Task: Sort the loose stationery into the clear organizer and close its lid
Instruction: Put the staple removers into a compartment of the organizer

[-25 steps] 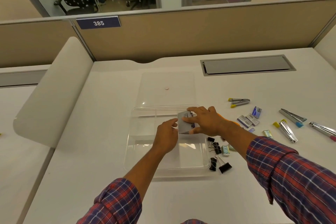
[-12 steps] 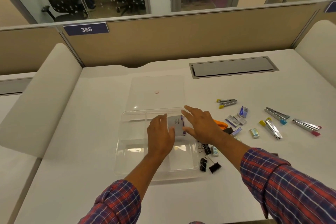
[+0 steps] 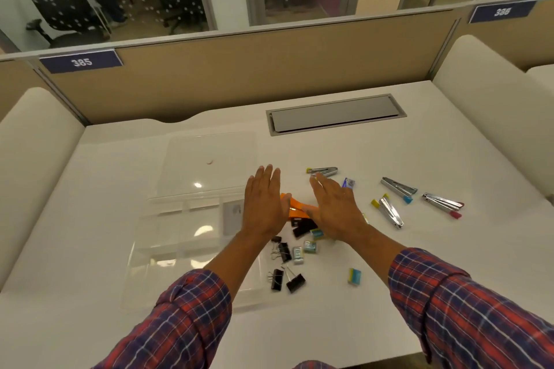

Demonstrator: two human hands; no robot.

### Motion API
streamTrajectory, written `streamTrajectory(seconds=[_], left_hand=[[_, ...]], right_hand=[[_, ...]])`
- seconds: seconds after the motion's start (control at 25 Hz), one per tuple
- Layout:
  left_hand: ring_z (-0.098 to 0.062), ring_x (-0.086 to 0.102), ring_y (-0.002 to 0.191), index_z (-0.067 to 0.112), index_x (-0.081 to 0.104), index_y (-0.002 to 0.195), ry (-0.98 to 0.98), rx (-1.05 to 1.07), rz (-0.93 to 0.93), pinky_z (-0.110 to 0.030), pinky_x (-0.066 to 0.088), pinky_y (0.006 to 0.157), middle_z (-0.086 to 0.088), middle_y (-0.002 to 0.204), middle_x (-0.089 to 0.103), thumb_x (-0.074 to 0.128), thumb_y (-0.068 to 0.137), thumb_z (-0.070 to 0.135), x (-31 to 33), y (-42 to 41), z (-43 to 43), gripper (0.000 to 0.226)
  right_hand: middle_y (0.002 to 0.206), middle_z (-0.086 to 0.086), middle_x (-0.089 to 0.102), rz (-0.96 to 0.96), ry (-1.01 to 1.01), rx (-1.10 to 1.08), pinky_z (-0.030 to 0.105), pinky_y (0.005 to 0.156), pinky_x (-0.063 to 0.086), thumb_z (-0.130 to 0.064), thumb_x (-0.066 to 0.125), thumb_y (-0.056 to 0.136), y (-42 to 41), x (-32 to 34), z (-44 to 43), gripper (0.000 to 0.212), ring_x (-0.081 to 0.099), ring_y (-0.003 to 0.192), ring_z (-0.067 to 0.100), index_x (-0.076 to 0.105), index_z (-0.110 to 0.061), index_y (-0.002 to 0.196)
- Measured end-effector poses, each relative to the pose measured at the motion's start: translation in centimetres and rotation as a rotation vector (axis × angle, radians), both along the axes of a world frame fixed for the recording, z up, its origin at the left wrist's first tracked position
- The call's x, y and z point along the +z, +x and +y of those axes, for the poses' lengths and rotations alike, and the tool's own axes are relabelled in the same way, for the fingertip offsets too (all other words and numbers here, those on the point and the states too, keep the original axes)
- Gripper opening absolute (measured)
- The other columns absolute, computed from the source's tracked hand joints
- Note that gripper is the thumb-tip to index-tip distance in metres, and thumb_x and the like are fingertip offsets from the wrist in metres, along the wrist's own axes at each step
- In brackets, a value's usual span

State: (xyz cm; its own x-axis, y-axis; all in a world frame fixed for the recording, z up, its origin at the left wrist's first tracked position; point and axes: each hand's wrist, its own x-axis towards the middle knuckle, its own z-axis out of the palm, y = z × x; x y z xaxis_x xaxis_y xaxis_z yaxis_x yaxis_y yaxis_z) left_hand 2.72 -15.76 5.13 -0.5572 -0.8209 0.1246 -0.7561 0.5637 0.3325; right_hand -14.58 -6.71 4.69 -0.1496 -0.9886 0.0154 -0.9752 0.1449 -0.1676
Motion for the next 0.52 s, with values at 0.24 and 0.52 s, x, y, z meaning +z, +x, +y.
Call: streamTrajectory(seconds=[0.24,0.52], left_hand=[[-0.027,0.014,0.159,0.013,0.023,0.162,0.097,-0.071,-0.096,-0.041,0.012,0.128,-0.01,0.171,0.019,0.049,0.105,0.041,-2.0,-7.4,-0.4,0.068],[-0.027,0.016,0.158,0.01,0.02,0.162,0.175,-0.105,-0.204,-0.039,0.017,0.129,-0.01,0.172,0.017,0.048,0.107,0.026,-2.6,-13.1,-2.4,0.064]], right_hand=[[0.167,0.005,0.02,-0.118,0.048,-0.276,0.051,0.116,0.028,-0.057,0.039,0.101,-8.5,-2.4,4.7,0.07,0.025,0.15,0.026,0.022,-0.021,0.158],[0.16,0.011,0.031,-0.227,0.059,-0.336,0.043,0.115,0.03,-0.048,0.057,0.097,-12.7,-4.1,8.5,0.071,0.03,0.147,0.03,0.031,-0.015,0.155]])
